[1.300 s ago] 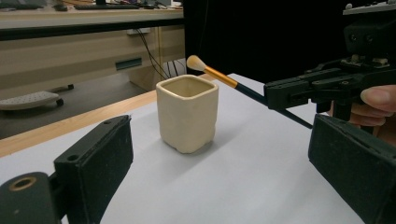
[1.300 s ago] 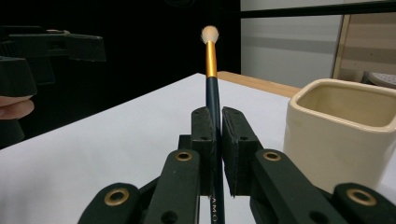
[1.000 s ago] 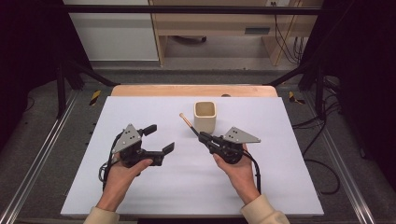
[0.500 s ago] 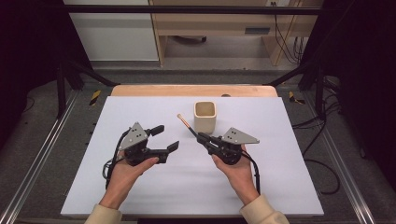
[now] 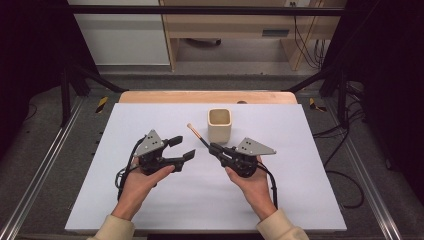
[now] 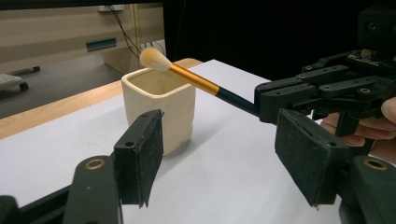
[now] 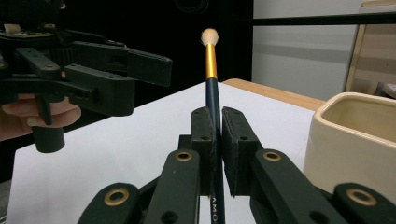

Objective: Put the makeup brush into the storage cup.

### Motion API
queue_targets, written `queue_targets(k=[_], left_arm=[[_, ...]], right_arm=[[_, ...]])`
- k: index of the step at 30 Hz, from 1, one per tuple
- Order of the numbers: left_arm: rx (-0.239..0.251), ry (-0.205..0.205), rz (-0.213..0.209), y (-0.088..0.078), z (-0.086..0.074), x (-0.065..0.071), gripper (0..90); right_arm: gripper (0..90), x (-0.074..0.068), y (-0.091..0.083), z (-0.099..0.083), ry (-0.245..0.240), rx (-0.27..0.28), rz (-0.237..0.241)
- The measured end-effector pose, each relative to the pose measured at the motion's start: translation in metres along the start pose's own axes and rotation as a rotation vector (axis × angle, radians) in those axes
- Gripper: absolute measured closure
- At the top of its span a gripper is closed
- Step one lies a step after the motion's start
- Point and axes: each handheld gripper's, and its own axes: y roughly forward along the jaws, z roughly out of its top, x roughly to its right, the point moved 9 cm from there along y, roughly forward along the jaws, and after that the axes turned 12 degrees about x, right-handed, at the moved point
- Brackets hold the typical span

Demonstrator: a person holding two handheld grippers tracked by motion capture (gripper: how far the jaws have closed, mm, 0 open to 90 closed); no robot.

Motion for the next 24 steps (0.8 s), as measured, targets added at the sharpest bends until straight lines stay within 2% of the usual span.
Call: queue_targets(k=[12, 19, 24], left_arm=[[-0.003, -0.041, -0.022, 0.001, -0.003, -0.005, 38.9], [-0.017, -0.054, -0.041, 0.003, -0.007, -0.004, 39.2], [-0.009, -0.068, -0.048, 0.003, -0.006, -0.005, 39.6]], right_arm=[[83.7, -0.008, 0.006, -0.004, -0.001, -0.002, 0.025], [83.7, -0.012, 0.008, -0.004, -0.001, -0.002, 0.04], [83.8, -0.014, 0.009, -0.005, -0.004, 0.0, 0.046]])
